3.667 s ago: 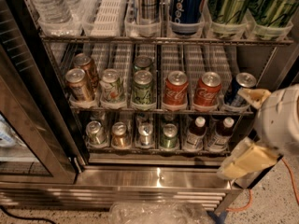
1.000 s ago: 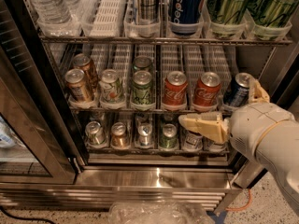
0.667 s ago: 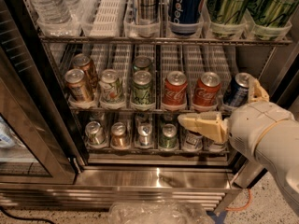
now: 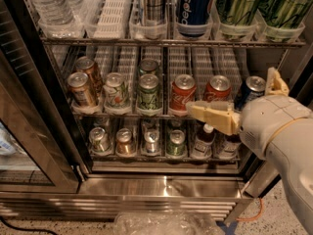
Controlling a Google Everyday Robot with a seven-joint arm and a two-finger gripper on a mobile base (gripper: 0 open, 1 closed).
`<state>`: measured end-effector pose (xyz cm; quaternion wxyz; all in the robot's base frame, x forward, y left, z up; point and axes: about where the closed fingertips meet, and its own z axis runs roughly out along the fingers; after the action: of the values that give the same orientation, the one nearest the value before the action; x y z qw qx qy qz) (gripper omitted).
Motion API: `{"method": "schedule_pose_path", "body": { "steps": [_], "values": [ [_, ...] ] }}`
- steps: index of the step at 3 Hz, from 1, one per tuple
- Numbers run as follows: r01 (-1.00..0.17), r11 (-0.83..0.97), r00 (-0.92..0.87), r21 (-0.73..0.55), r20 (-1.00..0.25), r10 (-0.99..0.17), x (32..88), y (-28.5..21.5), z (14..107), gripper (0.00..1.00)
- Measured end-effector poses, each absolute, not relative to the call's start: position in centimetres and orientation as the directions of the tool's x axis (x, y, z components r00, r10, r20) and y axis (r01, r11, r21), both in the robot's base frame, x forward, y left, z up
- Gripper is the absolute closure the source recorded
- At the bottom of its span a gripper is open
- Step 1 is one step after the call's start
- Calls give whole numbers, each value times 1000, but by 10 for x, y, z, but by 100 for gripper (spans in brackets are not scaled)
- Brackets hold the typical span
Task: Pick green can from top shelf of fridge
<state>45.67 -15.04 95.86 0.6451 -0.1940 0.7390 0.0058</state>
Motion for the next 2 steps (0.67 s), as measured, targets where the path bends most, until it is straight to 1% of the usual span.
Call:
{"method": "schedule_pose_path", "body": {
  "steps": [2],
  "values": [
    [-215,956,-25,-202,-977,-212,448,-160,978,0]
  ]
}}
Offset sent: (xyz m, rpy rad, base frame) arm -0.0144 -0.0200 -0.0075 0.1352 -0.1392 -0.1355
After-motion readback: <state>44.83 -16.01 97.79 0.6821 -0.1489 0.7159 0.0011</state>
